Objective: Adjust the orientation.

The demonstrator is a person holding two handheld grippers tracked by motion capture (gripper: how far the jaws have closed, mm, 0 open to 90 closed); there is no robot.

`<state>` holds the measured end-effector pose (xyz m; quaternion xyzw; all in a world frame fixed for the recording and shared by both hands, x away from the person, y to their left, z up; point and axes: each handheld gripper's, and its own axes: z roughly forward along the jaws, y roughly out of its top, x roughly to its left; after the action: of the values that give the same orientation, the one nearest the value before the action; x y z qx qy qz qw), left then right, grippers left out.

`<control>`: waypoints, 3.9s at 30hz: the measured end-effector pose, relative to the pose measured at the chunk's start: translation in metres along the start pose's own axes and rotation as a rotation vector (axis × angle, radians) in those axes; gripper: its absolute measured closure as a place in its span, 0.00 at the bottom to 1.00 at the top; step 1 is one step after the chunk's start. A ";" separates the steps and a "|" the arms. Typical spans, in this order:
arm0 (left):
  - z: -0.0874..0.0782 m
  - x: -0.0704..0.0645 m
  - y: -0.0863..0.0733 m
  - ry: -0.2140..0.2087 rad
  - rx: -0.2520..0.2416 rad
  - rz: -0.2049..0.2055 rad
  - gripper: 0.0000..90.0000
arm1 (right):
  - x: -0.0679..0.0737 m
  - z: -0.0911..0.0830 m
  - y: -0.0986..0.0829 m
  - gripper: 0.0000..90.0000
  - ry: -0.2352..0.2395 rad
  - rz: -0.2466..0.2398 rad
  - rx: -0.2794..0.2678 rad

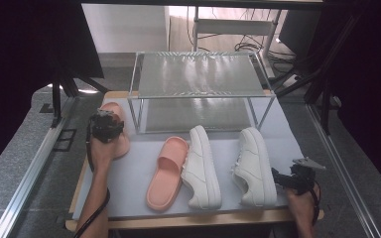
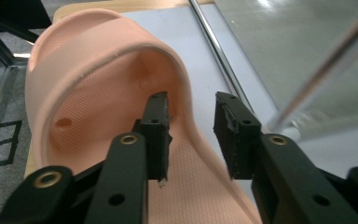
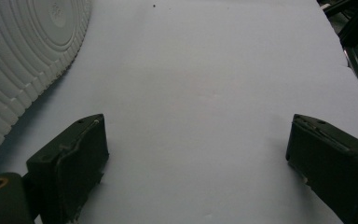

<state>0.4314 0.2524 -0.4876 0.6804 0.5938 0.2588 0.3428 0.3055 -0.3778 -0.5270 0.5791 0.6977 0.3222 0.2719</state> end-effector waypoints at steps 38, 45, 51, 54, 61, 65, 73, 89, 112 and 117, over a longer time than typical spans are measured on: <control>-0.020 0.006 0.008 0.014 0.038 0.002 0.95 | 0.000 0.000 0.000 0.06 0.000 0.000 0.000; -0.041 0.001 0.005 0.007 0.031 0.051 0.94 | 0.000 0.000 0.000 0.06 0.000 0.000 0.000; -0.056 0.000 -0.003 -0.005 0.030 0.070 0.94 | 0.000 0.000 0.000 0.06 0.000 0.000 0.000; -0.063 -0.002 -0.008 -0.022 0.033 0.077 0.94 | 0.000 0.000 0.000 0.06 0.000 0.000 0.000; -0.081 -0.008 -0.023 -0.053 0.037 0.107 0.94 | 0.000 0.000 0.000 0.06 0.000 0.000 0.000; -0.095 -0.011 -0.031 -0.061 0.038 0.125 0.94 | 0.000 0.000 0.000 0.06 0.000 0.001 0.000; -0.115 -0.020 -0.047 -0.092 0.050 0.148 0.94 | 0.000 0.000 0.000 0.06 0.000 0.003 -0.001; -0.137 -0.062 -0.065 -0.193 0.032 0.229 0.94 | 0.000 0.000 0.000 0.06 0.000 0.002 0.000; -0.072 -0.118 -0.024 -0.222 -0.025 0.261 0.94 | 0.000 0.000 0.000 0.06 0.000 0.002 0.000; -0.051 -0.124 -0.014 -0.192 -0.028 0.257 0.94 | 0.000 0.000 0.000 0.06 0.001 0.002 0.000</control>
<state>0.3637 0.1392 -0.4593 0.7675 0.4628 0.2423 0.3715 0.3056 -0.3777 -0.5270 0.5799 0.6971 0.3228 0.2714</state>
